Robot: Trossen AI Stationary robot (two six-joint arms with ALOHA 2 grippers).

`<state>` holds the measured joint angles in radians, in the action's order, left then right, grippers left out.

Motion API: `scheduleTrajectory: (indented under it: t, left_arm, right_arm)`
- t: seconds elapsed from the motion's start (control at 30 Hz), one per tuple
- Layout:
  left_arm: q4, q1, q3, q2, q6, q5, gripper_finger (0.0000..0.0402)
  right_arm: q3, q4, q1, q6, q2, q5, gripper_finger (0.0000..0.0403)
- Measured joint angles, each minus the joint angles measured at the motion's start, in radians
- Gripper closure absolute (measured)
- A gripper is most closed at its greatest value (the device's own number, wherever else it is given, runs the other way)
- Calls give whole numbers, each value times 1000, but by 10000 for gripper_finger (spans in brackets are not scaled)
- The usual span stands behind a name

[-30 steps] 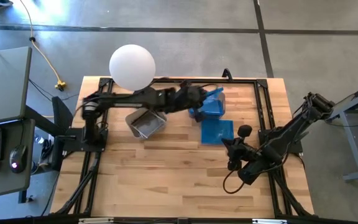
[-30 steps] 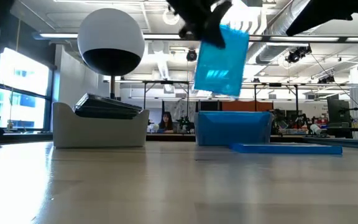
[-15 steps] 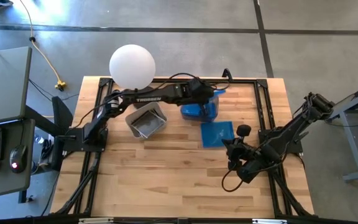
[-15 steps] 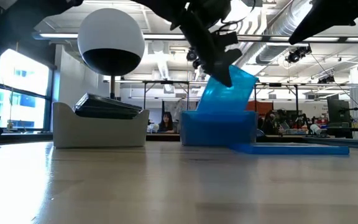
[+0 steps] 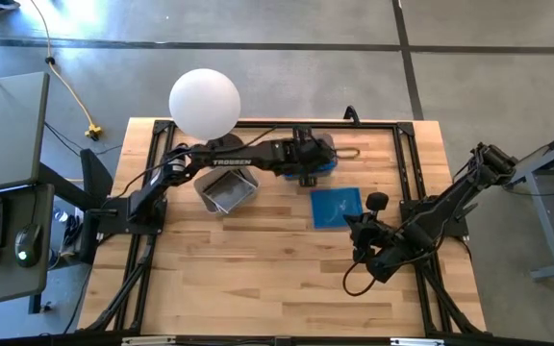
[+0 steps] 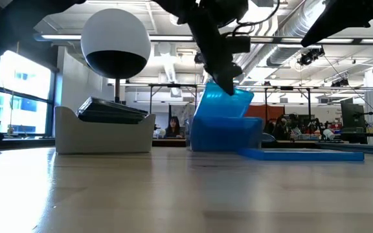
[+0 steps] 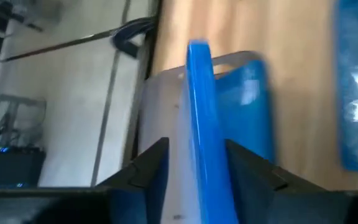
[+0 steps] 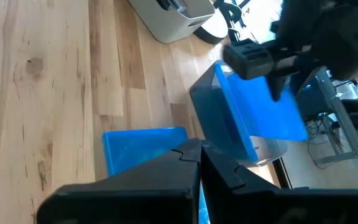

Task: Pick & place jewel cases by type
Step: Put the left blue CD case into the black bin, then put the blue CD case into the black bin

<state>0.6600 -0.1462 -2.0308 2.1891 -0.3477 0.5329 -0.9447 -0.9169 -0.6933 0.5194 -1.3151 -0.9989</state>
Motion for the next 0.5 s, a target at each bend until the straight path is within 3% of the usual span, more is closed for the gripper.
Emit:
scheduleTrajectory:
  t: [0.3,0.5]
  left_arm:
    - [-2,81,-2,-8,36,10,234]
    - [186,146,-157,-21,139,10,234]
  right_arm:
    - [0,0,0,22,0,8,402]
    - [0,0,0,23,0,32,402]
